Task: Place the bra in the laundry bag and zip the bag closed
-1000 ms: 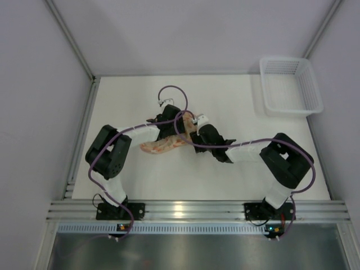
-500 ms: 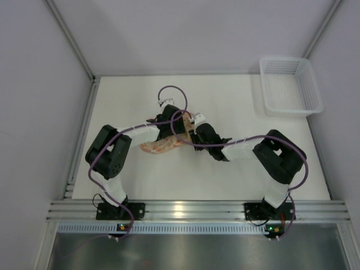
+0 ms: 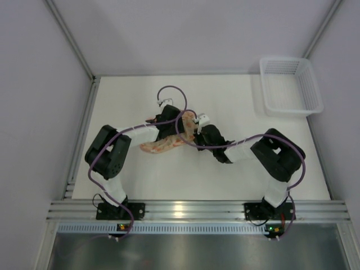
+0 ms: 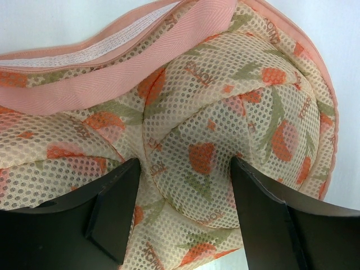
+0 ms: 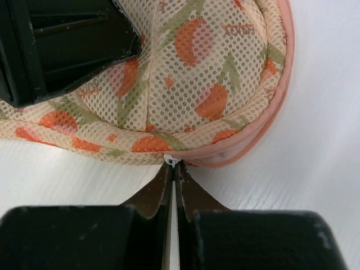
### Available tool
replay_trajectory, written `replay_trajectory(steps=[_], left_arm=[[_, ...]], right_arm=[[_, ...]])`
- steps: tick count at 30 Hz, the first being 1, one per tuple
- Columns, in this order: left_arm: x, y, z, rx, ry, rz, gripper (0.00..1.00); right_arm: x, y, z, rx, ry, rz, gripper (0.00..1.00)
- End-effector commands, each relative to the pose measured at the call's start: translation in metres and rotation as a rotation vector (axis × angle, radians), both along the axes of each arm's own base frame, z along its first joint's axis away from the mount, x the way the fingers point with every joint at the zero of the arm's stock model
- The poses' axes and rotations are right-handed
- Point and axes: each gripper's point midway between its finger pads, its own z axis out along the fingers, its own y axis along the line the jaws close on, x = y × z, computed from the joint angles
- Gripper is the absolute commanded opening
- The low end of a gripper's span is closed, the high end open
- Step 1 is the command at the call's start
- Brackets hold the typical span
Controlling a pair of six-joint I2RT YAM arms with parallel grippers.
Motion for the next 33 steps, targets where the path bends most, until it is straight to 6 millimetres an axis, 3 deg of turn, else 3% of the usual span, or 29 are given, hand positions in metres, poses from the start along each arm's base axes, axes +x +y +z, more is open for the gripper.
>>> replay_trajectory(steps=[1,8,17,25,30,33], left_arm=[[-0.019,0.010,-0.018,0.054,0.068,-0.032,0.71],[-0.021,0.016,-0.023,0.106,0.064,-0.061,0.69],[-0.026,0.019,-0.028,0.169,0.064,-0.160,0.63],[-0.039,-0.003,-0.026,0.123,0.034,-0.389,0.59],[-0.035,-0.014,-0.015,0.139,-0.034,-0.532,0.59],[-0.031,-0.020,-0.011,0.144,-0.057,-0.608,0.59]], right_arm=[[0.008,0.004,0.030,0.158,-0.038,0.021,0.00],[0.012,-0.007,0.035,0.232,-0.011,0.036,0.00],[0.024,-0.038,0.032,0.045,-0.031,-0.053,0.00],[0.041,-0.063,0.022,-0.012,0.019,-0.066,0.00],[0.036,-0.084,0.020,-0.031,0.044,-0.104,0.00],[0.030,-0.085,0.023,-0.007,0.075,-0.113,0.00]])
